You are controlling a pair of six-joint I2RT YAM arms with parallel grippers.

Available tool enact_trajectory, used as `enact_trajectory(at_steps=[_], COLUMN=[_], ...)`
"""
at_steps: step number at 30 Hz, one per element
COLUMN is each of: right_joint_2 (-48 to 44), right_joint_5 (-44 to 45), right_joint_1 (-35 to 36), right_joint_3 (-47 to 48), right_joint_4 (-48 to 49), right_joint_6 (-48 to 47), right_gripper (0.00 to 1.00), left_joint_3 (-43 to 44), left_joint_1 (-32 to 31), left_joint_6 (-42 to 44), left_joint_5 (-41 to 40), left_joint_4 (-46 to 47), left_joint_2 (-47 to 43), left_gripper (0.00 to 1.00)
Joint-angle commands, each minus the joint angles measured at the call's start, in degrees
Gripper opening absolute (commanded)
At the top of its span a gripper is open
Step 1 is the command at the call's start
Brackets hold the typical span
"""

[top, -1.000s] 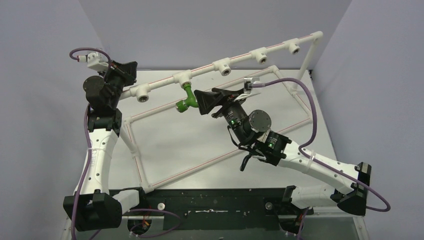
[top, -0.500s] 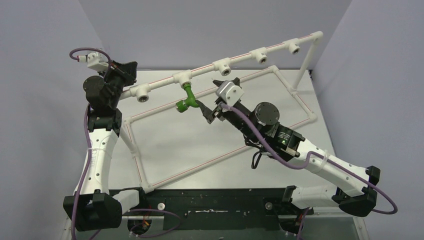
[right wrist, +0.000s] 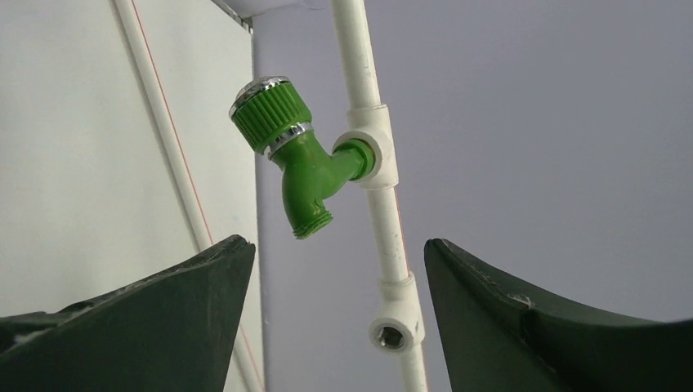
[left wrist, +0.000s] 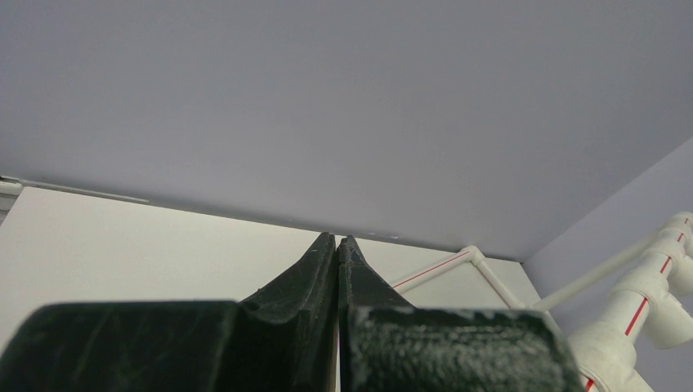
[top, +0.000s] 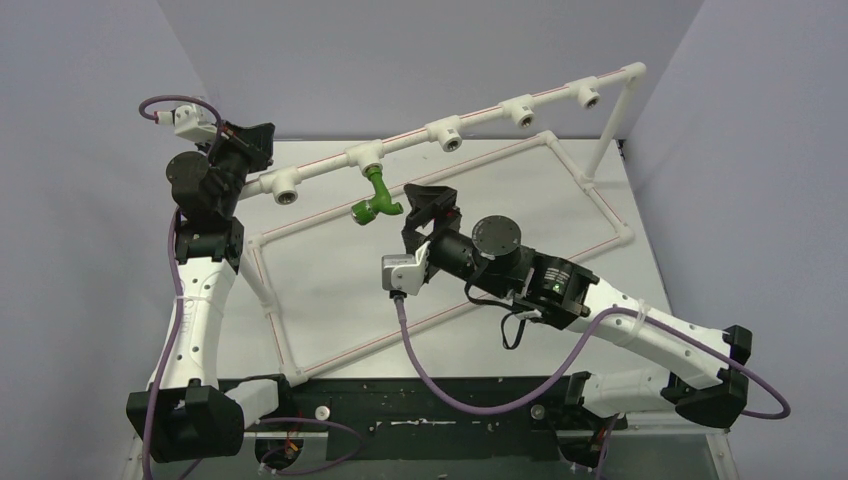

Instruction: Install the water faucets

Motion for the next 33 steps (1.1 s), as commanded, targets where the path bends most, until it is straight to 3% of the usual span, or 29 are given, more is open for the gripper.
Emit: enact_trajectory(at_steps=[1, 9, 16, 27, 33], right_joint_2=[1.76, 6.30, 9.81, 14.07, 14.53], right_joint_5=[6.75, 15.79, 18.65, 19.67, 20.35], right_joint_1=[1.65, 4.83, 4.95, 4.60, 4.51], right_joint_3=[0.38, -1.78, -4.20, -4.69, -5.34], right_joint_4=[1.08, 10.80, 21.01, 29.24, 31.42], right_joint_6=[-14.91, -27.78, -34.04, -36.41, -35.72], right_gripper=[0.78, 0.76, 0.74, 0.60, 0.44], left_joint_3=[-7.39, -7.39, -7.40, -7.47, -7.48], left_joint_1=[0.78, 0.87, 0.86, 0.92, 0.91], left_joint_6=[0.35, 0.13, 0.11, -0.09, -0.19], left_joint_5=[1.03, 1.30, 1.35, 1.83, 1.92], left_joint_4=[-19.52, -19.53, -19.49, -19.26, -19.21], left_joint_2=[7.19, 7.45, 7.53, 7.53, 7.53], left_gripper=[0.00, 0.00, 0.00, 0.00, 0.00])
